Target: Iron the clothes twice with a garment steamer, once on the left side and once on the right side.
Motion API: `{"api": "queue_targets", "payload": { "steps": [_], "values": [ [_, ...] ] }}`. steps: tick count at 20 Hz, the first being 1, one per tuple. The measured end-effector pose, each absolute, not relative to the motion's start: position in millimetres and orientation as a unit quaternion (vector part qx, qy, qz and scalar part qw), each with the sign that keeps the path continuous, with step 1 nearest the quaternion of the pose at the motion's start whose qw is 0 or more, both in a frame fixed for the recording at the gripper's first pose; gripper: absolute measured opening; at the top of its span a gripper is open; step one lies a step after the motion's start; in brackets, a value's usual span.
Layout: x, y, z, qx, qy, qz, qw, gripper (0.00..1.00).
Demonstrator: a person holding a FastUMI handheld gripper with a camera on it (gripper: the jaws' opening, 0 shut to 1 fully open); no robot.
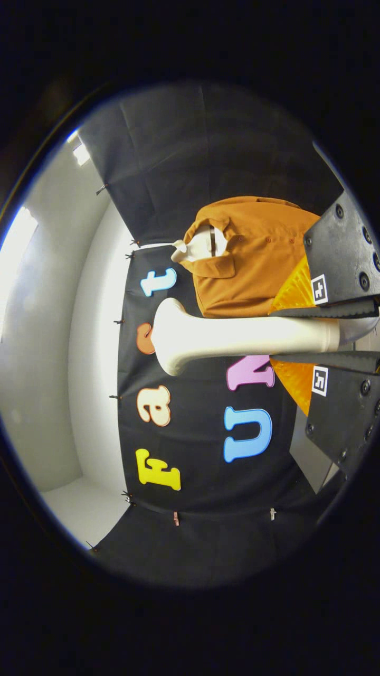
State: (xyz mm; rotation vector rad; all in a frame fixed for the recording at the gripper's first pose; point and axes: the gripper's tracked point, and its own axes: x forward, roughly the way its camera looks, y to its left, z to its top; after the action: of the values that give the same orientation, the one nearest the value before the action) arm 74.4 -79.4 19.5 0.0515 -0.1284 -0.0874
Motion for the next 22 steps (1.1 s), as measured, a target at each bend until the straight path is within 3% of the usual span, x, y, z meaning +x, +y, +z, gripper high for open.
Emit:
{"api": "queue_targets", "payload": {
  "steps": [9, 22],
  "values": [
    [106.4, -178.5, -25.2, 0.036, -0.059, -0.061, 0.996, 0.28],
    [183.3, -232.0, -134.1, 0.032, 0.029, -0.042, 0.998, 0.28]
  ]
}}
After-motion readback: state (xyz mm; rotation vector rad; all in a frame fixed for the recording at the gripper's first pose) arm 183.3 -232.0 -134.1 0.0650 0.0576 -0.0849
